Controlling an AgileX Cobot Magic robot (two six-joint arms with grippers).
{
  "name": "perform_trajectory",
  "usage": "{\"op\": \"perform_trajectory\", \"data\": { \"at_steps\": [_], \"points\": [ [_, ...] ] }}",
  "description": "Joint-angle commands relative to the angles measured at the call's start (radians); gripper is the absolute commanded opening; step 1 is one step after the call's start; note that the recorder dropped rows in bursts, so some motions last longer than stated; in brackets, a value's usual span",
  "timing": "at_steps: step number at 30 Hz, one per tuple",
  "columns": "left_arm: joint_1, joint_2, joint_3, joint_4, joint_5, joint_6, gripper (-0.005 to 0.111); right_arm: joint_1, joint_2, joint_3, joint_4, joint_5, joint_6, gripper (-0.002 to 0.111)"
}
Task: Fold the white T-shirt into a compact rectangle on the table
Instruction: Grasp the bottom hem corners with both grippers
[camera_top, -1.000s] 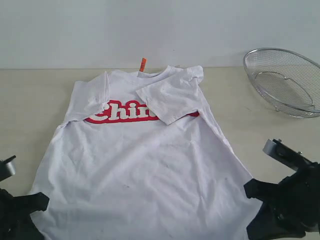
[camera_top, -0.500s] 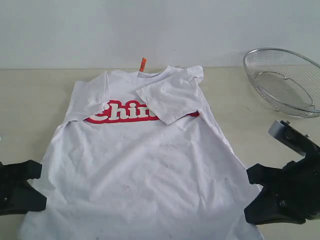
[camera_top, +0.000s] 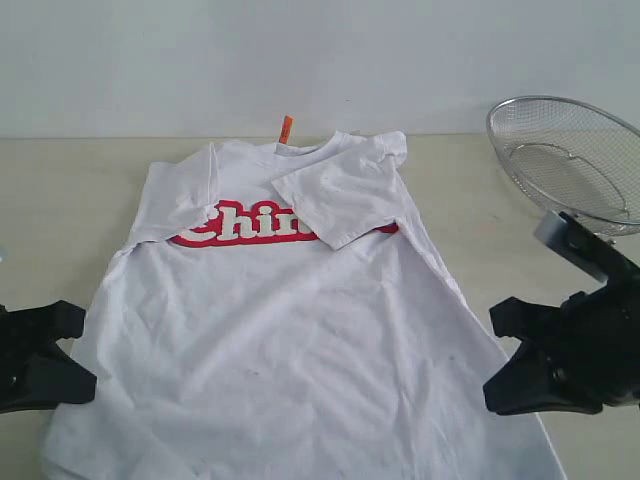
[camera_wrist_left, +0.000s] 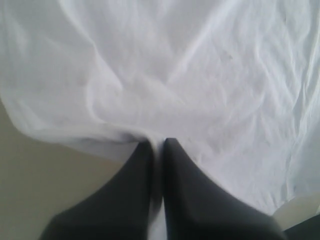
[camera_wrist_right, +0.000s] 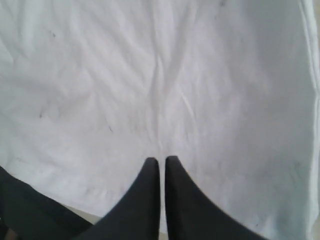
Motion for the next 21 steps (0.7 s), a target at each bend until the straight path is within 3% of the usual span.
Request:
{"op": "perform_trajectory", "data": {
  "at_steps": [1,4,6,8,12,21],
  "points": [
    [-0.008,-0.009,-0.005,-0.006,-0.004,-0.001,0.005,0.0,-0.009,-0.004,-0.008,-0.012,-0.004,0.0],
    [-0.008,-0.009,-0.005,-0.006,-0.004,-0.001,0.005,0.0,-0.009,-0.004,-0.063,-0.028,0.035,0.0],
    [-0.008,-0.009,-0.005,-0.006,-0.004,-0.001,0.005,0.0,-0.009,-0.004,-0.133,-0.035,0.084,0.007],
    [-0.008,-0.009,-0.005,-0.006,-0.004,-0.001,0.005,0.0,-0.009,-0.004,-0.222,-0.043,0.139,0.022],
    [-0.008,-0.009,-0.005,-0.006,-0.004,-0.001,0.005,0.0,-0.009,-0.004,-0.343,-0.06,0.242,0.065],
    [-0.008,-0.009,-0.005,-0.006,-0.004,0.002,0.005,0.0,0.036,-0.002,-0.357,-0.056,0.252,0.06]
  ]
}}
